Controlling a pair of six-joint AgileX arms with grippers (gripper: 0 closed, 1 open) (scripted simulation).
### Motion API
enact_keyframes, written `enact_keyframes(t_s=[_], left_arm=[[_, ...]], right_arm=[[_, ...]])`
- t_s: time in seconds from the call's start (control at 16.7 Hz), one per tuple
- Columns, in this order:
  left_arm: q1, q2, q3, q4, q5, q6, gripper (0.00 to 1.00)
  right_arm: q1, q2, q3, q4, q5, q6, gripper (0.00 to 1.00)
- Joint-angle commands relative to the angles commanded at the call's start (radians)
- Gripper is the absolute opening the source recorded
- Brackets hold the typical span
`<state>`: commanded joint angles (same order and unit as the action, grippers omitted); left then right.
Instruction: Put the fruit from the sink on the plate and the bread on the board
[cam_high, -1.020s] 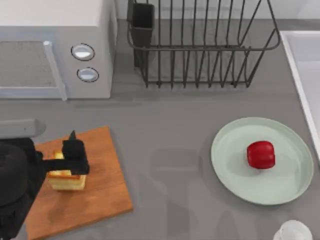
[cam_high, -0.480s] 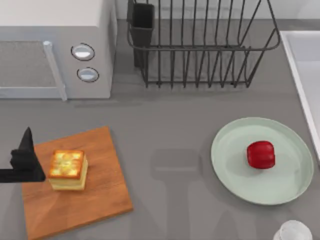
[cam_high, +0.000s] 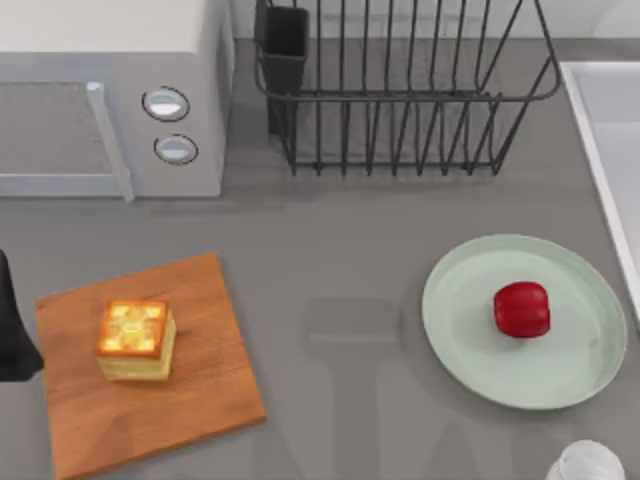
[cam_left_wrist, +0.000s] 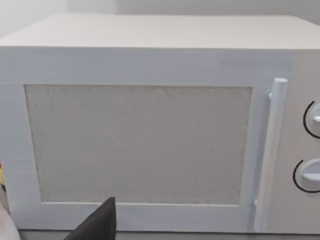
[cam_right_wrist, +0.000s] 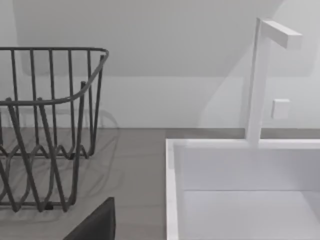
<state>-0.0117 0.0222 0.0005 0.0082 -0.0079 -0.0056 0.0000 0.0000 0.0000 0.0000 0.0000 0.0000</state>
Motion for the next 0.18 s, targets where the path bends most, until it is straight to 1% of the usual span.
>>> enact_keyframes(t_s=[0.18], left_arm=[[0.012,-0.022,0.0,-0.008,0.008,0.006,1.0]], right_arm=[[0.0,0.0,0.0,0.0,0.0,0.0,1.0]])
